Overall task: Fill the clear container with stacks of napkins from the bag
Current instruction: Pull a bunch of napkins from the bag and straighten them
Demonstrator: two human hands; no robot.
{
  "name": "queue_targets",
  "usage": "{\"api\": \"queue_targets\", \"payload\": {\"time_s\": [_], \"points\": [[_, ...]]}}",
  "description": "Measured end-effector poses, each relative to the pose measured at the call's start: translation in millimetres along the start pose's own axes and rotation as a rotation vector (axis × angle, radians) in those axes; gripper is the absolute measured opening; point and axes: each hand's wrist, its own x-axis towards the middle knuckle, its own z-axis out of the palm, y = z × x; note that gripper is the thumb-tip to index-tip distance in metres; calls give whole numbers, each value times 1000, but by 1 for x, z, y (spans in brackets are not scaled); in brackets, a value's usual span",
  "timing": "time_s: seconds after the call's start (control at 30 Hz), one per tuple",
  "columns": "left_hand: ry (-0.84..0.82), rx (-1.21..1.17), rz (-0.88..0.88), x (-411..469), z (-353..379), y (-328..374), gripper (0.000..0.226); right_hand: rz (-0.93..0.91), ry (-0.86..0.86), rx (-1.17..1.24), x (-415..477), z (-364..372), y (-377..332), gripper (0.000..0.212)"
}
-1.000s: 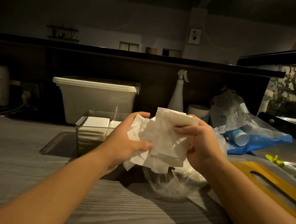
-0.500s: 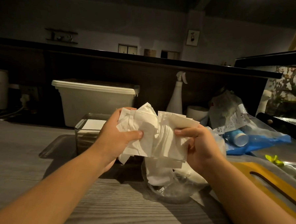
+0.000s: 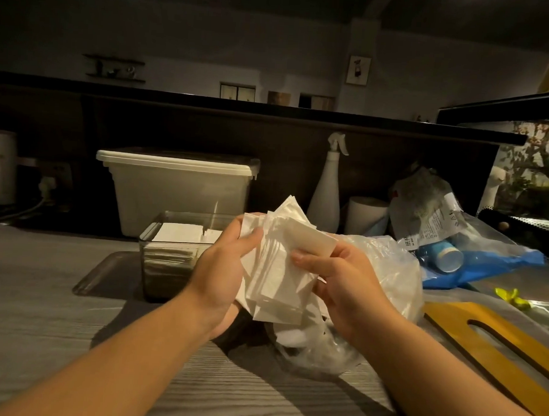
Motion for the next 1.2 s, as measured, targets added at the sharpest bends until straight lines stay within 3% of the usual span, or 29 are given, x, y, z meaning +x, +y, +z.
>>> {"api": "queue_targets", "payload": {"time_s": [0.13, 0.2, 0.27, 0.37, 0.43, 0.73, 0.97, 1.2], "points": [[-14, 168, 89, -1, -1, -5, 55, -56, -3, -80, -1, 2, 2, 30], [56, 221, 129, 1, -3, -7, 57, -63, -31, -90, 1, 1, 3, 31], [131, 256, 172, 3, -7, -3, 50, -71, -13, -175, 4, -3, 1, 19], [212, 299, 265, 8, -17, 6, 43, -186, 9, -765, 9, -16, 0, 5], [248, 296, 291, 9, -21, 10, 40, -171, -53, -984, 9, -19, 2, 15], [261, 333, 293, 10, -21, 10, 40, -130, -164, -1234, 7, -12, 13, 43], [240, 309, 284, 10, -21, 9, 41, -274, -149, -990, 2, -12, -2, 12], [224, 258, 277, 8, -19, 9, 41, -221, -463, -359, -4, -16, -19, 5]]}}
